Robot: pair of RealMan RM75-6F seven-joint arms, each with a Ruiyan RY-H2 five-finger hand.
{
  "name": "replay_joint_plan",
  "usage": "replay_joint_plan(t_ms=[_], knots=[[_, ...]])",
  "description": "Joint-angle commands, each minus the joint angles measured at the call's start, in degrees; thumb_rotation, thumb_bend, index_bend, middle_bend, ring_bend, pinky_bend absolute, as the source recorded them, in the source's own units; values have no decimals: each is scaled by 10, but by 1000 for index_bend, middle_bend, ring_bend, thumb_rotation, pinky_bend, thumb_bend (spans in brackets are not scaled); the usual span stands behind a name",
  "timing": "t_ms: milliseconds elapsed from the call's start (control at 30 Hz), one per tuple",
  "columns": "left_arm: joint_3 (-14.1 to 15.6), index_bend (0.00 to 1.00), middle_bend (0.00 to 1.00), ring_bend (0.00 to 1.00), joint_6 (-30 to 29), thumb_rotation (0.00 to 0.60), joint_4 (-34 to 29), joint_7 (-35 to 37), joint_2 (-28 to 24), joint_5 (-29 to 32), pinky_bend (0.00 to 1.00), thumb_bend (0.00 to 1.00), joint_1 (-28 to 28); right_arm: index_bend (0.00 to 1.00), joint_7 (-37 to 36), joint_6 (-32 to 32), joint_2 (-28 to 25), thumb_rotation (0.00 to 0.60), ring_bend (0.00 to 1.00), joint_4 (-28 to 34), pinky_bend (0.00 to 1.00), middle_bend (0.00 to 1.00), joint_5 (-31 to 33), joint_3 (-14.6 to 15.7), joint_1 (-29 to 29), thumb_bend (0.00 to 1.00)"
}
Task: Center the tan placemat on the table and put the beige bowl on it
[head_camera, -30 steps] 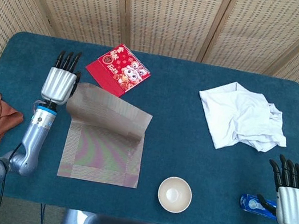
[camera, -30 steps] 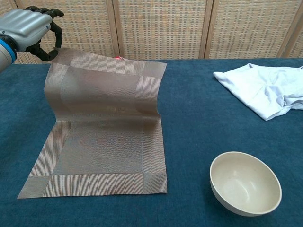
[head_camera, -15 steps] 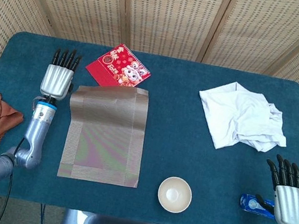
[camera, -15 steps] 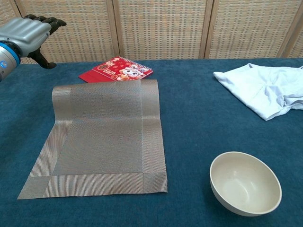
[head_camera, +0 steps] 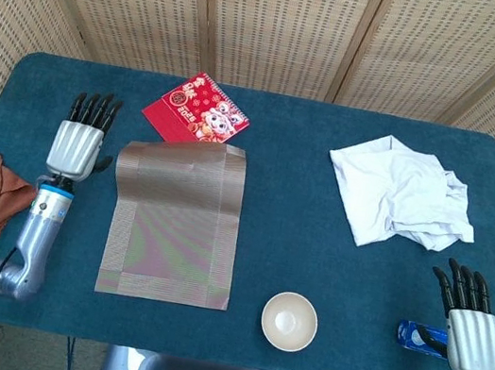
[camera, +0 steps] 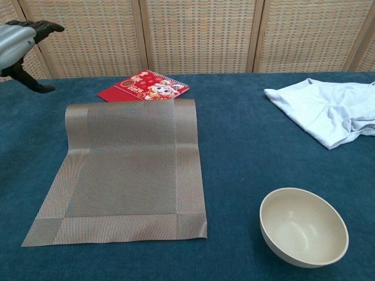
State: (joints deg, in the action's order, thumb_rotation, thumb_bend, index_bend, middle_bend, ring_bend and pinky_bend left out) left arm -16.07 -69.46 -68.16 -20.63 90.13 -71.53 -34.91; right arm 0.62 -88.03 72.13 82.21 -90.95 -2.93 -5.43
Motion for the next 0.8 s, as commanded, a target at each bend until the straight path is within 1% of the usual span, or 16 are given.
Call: replay_joint_plan(t_ms=[33,167,233,300,400,500,667,800], knots=[[45,0,0,0,-45,600,-98,13,-67,-16,0,198,66,135,2,2,0,600,0,2,0,0,-2,2,0,115],[78,0,0,0,-78,600,-150,23,-98,-36,0,199,106,135,4,5,-3,600,0,8,0,0,-5,6,-1,116],[112,0,0,0,-117,600,-186,34,-120,-59,0,198,147,135,5,5,-5,600,0,16,0,0,-12,10,-1,116],[126,0,0,0,-135,600,-200,42,-130,-71,0,198,165,135,6,4,-6,600,0,19,0,0,-15,12,-1,116],[161,0,0,0,-169,600,-235,72,-149,-90,0,198,209,141,12,-2,-8,600,0,27,0,0,-28,18,1,116],[183,0,0,0,-187,600,-257,68,-170,-112,0,198,232,156,16,-6,-9,600,0,32,0,0,-39,23,2,116],[188,0,0,0,-228,600,-267,53,-176,-134,0,199,258,172,19,-4,-10,600,0,39,0,0,-55,33,0,116],[182,0,0,0,-233,600,-263,56,-174,-134,0,198,267,181,22,4,-9,600,0,38,0,0,-73,45,-4,115]])
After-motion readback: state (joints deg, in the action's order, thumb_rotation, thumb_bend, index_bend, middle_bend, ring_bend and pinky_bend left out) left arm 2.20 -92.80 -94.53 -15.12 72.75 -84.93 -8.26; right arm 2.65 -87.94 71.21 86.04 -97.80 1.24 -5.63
